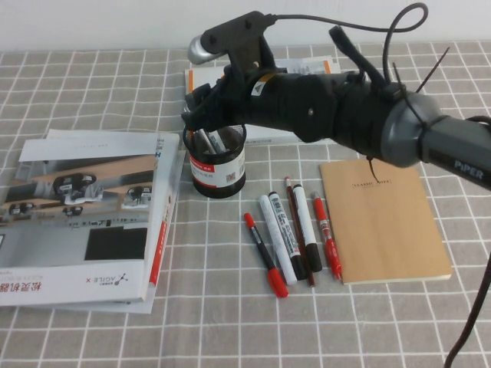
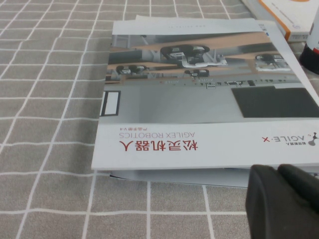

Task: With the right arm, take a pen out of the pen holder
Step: 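Take a marker out of the pen holder and lay it on the table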

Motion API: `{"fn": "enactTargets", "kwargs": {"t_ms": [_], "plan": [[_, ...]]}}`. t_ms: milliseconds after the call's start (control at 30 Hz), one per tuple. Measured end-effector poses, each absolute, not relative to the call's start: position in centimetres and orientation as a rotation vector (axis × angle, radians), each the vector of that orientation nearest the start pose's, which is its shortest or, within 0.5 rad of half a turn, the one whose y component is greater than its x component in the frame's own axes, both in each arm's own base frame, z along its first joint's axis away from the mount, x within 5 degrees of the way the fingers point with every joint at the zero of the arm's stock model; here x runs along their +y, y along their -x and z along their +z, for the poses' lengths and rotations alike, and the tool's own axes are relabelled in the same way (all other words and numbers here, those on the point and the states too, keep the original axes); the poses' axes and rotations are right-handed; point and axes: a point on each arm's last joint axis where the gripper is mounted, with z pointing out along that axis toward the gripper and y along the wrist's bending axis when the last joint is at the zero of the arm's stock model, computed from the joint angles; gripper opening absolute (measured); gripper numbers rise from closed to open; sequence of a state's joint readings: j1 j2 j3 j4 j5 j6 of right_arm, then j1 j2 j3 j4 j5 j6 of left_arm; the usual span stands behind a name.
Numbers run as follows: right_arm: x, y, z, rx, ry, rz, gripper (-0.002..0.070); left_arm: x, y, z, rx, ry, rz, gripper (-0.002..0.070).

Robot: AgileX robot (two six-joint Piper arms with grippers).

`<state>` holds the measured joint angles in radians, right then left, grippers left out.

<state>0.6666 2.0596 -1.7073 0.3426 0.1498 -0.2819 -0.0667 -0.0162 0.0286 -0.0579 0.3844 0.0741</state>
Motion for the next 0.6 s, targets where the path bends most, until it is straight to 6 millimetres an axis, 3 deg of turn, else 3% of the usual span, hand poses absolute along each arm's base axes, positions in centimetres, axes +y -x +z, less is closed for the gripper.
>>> {"fn": "enactTargets", "kwargs": {"t_ms": [600], "plan": [[33.4, -41.1, 26.2, 1.867, 0.65, 0.517, 0.0384, -0.5, -5.2, 17.0, 1.878, -0.097, -0.052, -0.0003]]}}
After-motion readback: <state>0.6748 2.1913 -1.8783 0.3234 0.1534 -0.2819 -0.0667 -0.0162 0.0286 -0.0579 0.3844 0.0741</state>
